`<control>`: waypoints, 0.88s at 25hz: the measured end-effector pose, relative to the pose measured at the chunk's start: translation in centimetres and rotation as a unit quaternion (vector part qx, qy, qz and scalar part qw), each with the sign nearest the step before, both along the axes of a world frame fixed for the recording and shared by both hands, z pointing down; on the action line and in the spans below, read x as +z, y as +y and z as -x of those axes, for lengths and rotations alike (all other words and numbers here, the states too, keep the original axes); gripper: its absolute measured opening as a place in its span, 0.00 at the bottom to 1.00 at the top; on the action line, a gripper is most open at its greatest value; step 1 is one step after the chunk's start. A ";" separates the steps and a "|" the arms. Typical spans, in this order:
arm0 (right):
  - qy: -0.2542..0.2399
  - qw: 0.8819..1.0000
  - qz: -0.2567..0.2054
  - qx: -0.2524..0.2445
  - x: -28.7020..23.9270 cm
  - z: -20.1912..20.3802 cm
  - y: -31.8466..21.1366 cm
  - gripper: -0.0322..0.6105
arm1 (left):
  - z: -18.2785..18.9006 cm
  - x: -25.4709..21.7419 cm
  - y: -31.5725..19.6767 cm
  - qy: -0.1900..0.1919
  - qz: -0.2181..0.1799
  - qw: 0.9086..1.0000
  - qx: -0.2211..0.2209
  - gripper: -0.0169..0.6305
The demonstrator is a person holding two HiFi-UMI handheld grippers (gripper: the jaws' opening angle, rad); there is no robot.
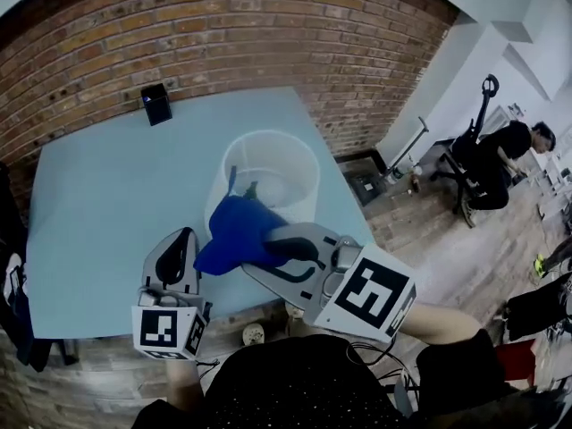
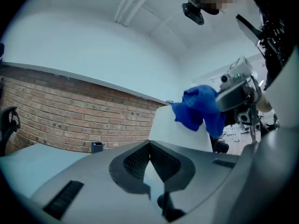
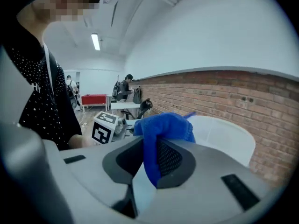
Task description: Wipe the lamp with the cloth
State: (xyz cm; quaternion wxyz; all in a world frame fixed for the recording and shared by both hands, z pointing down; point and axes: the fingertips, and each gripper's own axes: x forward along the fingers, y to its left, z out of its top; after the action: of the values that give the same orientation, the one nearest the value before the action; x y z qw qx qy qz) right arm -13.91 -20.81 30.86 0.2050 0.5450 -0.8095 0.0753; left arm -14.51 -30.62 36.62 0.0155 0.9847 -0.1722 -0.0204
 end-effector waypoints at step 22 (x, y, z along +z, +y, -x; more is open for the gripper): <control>0.025 0.985 -0.160 0.052 -7.8 -6.7 5.2 0.15 | -0.3 0.5 1.5 -0.024 -0.016 1.000 0.010 0.04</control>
State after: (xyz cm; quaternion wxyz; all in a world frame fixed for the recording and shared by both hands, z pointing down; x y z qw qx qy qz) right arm -7.23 -15.65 23.05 0.1312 0.6139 -0.7762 -0.0584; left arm -14.19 -29.14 37.08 -0.0041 0.9866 -0.1628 0.0006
